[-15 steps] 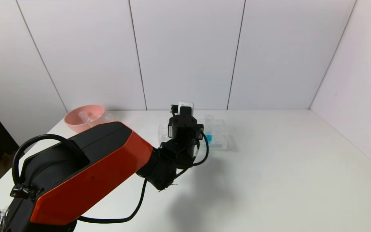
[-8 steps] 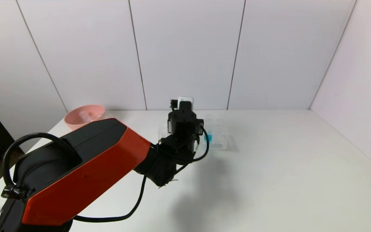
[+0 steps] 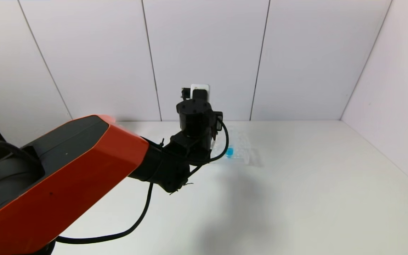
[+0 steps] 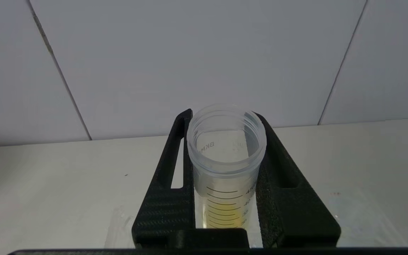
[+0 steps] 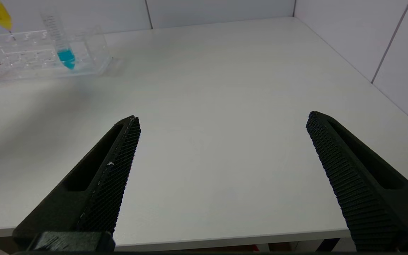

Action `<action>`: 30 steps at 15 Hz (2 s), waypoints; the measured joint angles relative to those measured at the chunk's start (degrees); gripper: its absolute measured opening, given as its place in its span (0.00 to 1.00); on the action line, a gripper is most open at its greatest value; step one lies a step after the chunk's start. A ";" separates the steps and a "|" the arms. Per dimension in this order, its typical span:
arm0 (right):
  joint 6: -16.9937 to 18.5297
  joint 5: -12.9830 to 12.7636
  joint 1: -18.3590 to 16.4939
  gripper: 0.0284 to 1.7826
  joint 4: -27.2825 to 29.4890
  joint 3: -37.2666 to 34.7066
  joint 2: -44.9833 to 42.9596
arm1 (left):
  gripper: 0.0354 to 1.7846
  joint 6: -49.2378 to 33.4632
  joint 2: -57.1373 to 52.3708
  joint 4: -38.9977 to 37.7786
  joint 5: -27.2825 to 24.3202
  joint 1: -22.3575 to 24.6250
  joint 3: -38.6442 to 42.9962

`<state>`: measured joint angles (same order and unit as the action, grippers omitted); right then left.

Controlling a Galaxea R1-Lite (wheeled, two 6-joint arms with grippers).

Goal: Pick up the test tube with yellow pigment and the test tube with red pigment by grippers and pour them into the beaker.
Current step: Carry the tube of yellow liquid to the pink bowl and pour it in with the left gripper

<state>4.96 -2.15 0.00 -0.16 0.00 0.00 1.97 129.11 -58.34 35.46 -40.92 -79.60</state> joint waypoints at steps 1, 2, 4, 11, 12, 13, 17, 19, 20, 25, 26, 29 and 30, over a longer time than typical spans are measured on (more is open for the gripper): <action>0.00 0.02 0.00 0.96 0.00 0.00 0.00 | 0.26 0.00 -0.55 0.13 -0.16 0.09 0.17; 0.02 0.02 0.00 0.96 0.00 0.00 0.00 | 0.26 0.00 -1.29 0.55 -0.38 0.16 0.48; 0.02 0.02 0.00 0.96 0.00 0.00 0.00 | 0.26 -0.18 -3.39 2.15 -1.45 0.00 1.71; 0.00 0.02 0.00 0.96 0.00 0.00 0.00 | 0.26 -0.46 -19.99 8.62 -21.71 5.27 21.98; 0.02 0.02 0.00 0.96 0.00 0.00 0.00 | 0.26 -0.46 -22.71 9.40 -25.27 7.47 25.14; 0.02 0.02 0.00 0.96 0.02 0.00 0.00 | 0.26 -0.41 -25.50 10.11 -29.14 10.42 28.20; 0.00 0.02 0.00 0.96 0.00 0.00 0.00 | 0.26 -0.16 -34.01 13.59 -44.00 24.66 36.04; 0.00 0.00 0.00 0.96 0.00 0.00 0.00 | 0.26 0.02 -36.89 15.41 -51.83 33.07 38.49; 0.00 0.02 0.00 0.96 0.00 0.00 0.00 | 0.26 0.20 -37.77 15.90 -55.49 37.21 39.28; 0.02 0.02 0.00 0.96 0.00 0.00 0.00 | 0.26 8.28 -38.57 22.15 -72.17 54.67 38.97; 0.02 0.00 0.00 0.96 0.00 0.00 0.00 | 0.26 11.34 -38.05 25.33 -73.56 56.05 37.35; 0.02 0.04 0.00 0.96 0.00 0.00 0.00 | 0.26 19.38 -35.78 35.74 -73.96 57.43 30.73; 0.02 0.00 0.00 0.96 0.00 0.00 0.00 | 0.26 22.19 -34.77 39.44 -73.94 57.48 28.09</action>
<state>4.99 -2.15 0.00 -0.16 0.00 0.00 24.16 94.34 -18.91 -38.47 16.55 -51.52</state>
